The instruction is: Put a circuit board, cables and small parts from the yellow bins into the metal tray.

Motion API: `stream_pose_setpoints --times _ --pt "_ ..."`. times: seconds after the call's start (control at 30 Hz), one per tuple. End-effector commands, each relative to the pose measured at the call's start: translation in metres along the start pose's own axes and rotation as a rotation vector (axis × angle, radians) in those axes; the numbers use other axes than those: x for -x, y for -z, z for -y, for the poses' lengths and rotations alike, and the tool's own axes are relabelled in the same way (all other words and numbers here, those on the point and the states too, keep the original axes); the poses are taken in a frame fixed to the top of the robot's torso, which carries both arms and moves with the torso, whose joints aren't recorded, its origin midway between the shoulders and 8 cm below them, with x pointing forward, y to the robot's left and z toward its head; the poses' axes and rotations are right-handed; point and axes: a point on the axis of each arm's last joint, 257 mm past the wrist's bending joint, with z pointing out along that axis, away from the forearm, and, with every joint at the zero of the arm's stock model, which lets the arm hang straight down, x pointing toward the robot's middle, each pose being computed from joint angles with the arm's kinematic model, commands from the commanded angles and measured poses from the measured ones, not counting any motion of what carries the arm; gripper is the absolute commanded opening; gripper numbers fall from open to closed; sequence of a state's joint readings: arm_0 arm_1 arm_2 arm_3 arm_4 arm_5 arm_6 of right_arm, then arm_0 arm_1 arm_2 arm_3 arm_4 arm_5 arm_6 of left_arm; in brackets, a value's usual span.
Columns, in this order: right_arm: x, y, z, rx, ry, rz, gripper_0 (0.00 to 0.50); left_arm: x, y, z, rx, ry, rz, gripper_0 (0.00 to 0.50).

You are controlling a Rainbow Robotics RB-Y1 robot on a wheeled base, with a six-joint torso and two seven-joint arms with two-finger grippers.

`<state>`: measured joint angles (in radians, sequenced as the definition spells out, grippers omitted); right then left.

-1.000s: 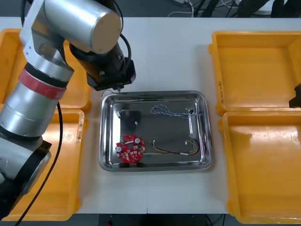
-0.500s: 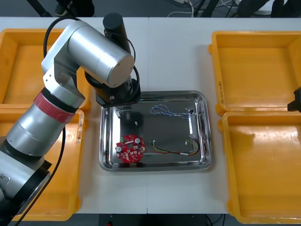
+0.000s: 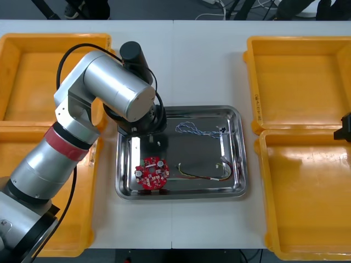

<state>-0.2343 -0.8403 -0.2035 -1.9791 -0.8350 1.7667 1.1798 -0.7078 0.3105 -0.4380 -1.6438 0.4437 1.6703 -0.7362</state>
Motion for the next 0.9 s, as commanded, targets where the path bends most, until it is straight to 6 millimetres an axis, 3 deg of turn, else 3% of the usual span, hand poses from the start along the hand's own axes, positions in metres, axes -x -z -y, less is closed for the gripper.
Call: stream_pose_setpoints --times 0.03,0.9 --pt "-0.002 0.013 0.008 -0.027 0.018 0.042 0.500 -0.012 -0.003 0.028 -0.048 -0.086 0.028 0.000" --pt "-0.008 0.007 0.004 -0.004 0.036 0.065 0.500 -0.022 -0.020 0.034 -0.051 -0.086 0.066 0.000"
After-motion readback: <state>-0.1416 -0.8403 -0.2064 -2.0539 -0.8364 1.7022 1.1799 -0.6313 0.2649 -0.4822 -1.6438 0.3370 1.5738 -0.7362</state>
